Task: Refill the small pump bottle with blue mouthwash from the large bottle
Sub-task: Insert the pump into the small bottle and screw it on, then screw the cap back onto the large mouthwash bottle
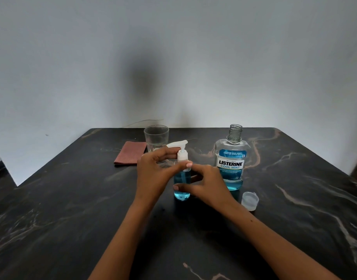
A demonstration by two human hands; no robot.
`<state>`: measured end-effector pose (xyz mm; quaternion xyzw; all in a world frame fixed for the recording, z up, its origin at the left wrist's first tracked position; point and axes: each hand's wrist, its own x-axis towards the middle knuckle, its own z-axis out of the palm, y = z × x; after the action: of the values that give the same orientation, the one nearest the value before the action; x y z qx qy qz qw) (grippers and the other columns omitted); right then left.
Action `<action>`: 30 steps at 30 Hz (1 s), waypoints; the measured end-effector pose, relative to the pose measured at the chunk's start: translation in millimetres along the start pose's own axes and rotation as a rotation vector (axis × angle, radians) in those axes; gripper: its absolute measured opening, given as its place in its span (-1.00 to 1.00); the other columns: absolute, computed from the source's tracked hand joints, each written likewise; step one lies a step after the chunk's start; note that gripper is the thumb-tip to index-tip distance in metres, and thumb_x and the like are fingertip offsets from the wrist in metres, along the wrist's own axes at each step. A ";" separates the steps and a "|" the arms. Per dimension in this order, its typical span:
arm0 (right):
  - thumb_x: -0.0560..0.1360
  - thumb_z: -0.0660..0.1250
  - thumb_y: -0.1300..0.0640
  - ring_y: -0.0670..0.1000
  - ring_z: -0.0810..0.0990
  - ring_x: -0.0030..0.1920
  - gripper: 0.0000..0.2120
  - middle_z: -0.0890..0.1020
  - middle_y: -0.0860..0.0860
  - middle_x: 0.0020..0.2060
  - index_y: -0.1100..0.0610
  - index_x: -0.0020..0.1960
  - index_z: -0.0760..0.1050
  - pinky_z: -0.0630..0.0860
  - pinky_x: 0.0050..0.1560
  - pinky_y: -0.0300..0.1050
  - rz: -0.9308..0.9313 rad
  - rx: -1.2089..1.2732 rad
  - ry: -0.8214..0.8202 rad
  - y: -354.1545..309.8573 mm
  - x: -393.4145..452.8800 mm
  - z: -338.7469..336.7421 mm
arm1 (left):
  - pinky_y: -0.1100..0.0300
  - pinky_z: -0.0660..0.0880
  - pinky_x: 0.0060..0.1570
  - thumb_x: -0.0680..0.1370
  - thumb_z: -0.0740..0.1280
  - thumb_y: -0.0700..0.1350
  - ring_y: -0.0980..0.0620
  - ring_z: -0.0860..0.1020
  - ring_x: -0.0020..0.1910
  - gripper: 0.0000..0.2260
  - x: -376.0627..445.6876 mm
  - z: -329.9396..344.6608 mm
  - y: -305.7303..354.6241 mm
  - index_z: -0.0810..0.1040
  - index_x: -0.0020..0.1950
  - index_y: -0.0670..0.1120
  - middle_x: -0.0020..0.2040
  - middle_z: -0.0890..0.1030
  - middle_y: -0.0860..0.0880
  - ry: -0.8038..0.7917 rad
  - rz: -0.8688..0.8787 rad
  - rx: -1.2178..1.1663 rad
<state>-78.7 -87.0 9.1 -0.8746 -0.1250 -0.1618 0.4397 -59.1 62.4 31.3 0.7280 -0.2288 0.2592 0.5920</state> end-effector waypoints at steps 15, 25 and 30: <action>0.24 0.57 -0.07 -0.08 0.66 -0.03 -0.49 0.70 0.00 -0.01 0.13 0.10 0.59 0.62 0.03 -0.07 0.004 -0.009 -0.004 -1.7 4.3 10.1 | 0.49 0.48 -0.08 0.43 0.45 -0.12 0.28 0.61 0.01 -0.71 -0.8 -5.1 -4.8 0.63 0.14 -0.12 0.04 0.67 0.04 -0.077 -0.093 -0.045; 0.29 0.56 0.04 -0.11 0.67 -0.08 -0.56 0.69 0.03 0.01 0.15 0.11 0.60 0.63 0.04 -0.12 0.060 -0.168 -0.122 -19.5 -19.8 -35.8 | 0.36 0.39 -0.21 0.45 0.29 0.12 0.20 0.53 -0.06 -0.76 -48.0 -9.1 18.5 0.48 0.05 0.05 -0.07 0.55 0.14 0.110 -0.040 0.230; 0.27 0.57 0.05 -0.14 0.66 -0.21 -0.78 0.70 -0.08 -0.20 0.02 -0.11 0.66 0.64 -0.04 -0.05 0.133 -0.246 -0.008 -17.0 -53.3 -90.5 | 0.42 0.36 -0.15 0.47 0.33 0.03 0.09 0.52 -0.08 -0.84 -68.8 13.6 37.1 0.51 -0.01 0.00 -0.08 0.57 0.06 0.007 0.038 0.233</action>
<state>-149.4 -154.4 51.3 -0.9288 -0.0478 -0.1427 0.3385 -133.7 43.7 12.0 0.7865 -0.2087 0.2976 0.4993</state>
